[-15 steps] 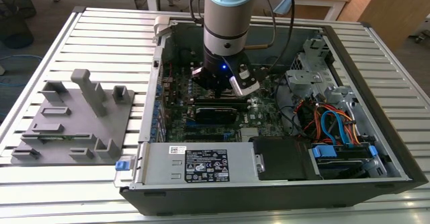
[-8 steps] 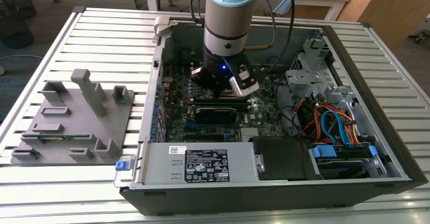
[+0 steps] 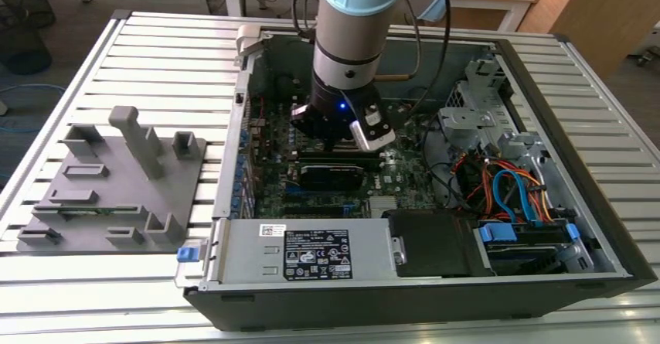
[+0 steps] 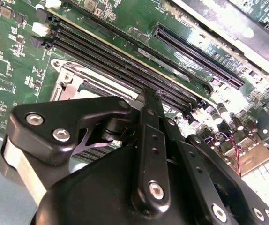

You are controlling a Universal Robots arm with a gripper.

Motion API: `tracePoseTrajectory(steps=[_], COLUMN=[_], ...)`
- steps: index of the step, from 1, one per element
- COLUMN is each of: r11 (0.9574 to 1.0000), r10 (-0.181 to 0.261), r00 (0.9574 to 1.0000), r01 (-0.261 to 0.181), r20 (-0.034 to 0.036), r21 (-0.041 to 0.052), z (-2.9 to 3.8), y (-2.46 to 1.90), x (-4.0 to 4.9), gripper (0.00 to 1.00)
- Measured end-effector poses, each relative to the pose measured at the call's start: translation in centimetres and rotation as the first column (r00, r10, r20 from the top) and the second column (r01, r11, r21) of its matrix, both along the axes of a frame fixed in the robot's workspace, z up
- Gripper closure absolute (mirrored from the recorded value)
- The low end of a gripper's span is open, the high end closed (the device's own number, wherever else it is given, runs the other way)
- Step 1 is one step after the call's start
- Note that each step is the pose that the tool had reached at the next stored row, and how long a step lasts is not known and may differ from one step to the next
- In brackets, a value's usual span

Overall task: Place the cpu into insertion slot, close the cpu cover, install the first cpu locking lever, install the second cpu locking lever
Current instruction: 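Install the second cpu locking lever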

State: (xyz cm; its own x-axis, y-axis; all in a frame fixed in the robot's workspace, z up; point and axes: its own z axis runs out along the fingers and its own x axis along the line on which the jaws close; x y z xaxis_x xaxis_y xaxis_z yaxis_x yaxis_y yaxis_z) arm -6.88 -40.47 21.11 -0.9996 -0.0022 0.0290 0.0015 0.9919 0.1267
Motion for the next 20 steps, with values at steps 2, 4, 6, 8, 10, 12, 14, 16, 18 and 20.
tracePoseTrajectory(steps=[2, 4, 6, 8, 10, 12, 14, 16, 18, 20], r11=[1.0, 0.9999, 0.9998, 0.9998, 0.9998, 0.9997, 0.9996, 0.9994, 0.9992, 0.9989], r10=[0.0, 0.0, 0.0, 0.0, 0.0, 0.0, 0.0, 0.0, 0.0, 0.0], r00=[1.0, 1.0, 1.0, 1.0, 1.0, 1.0, 1.0, 1.0, 1.0, 1.0], r01=[0.0, 0.0, 0.0, 0.0, 0.0, 0.0, 0.0, 0.0, 0.0, 0.0], r20=[0.0001, 0.0, 0.0001, 0.0, 0.0, 0.0, -0.0001, 0.0, -0.0001, 0.0], r21=[0.0081, 0.0172, 0.0208, 0.0216, 0.0219, 0.0239, 0.0282, 0.0335, 0.0393, 0.0459], z=[-0.07, -0.12, -0.17, -0.2, -0.22, -0.26, -0.3, -0.38, -0.45, -0.51], y=[-0.01, -0.07, -0.23, -0.43, -0.59, -0.7, -0.71, -0.72, -0.74, -0.77], x=[0.01, 0.0, 0.0, 0.0, 0.0, 0.0, -0.01, -0.04, -0.13, -0.25], gripper=[0.9, 0.9, 0.9, 0.9, 0.9, 0.9, 0.9, 0.9, 0.9, 0.9])
